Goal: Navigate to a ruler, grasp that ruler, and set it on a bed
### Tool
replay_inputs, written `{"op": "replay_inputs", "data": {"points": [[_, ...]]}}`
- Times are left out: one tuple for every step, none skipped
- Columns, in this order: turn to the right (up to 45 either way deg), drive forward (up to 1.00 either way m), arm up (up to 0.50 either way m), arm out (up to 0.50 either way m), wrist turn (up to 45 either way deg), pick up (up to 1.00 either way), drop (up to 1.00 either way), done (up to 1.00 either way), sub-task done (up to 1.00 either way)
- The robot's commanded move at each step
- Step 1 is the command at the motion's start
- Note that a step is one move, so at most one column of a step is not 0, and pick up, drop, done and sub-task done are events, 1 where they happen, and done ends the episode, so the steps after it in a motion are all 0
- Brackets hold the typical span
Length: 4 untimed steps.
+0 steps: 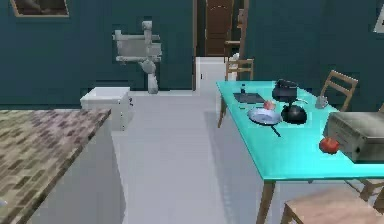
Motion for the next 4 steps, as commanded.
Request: {"op": "replay_inputs", "data": {"points": [[0.0, 1.0, 0.0, 0.0, 0.0, 0.0, 0.0, 0.0, 0.0], [0.0, 1.0, 0.0, 0.0, 0.0, 0.0, 0.0, 0.0, 0.0], [-3.0, 0.0, 0.0, 0.0, 0.0, 0.0, 0.0, 0.0, 0.0], [0.0, 0.7, 0.0, 0.0, 0.0, 0.0, 0.0, 0.0, 0.0]]}}
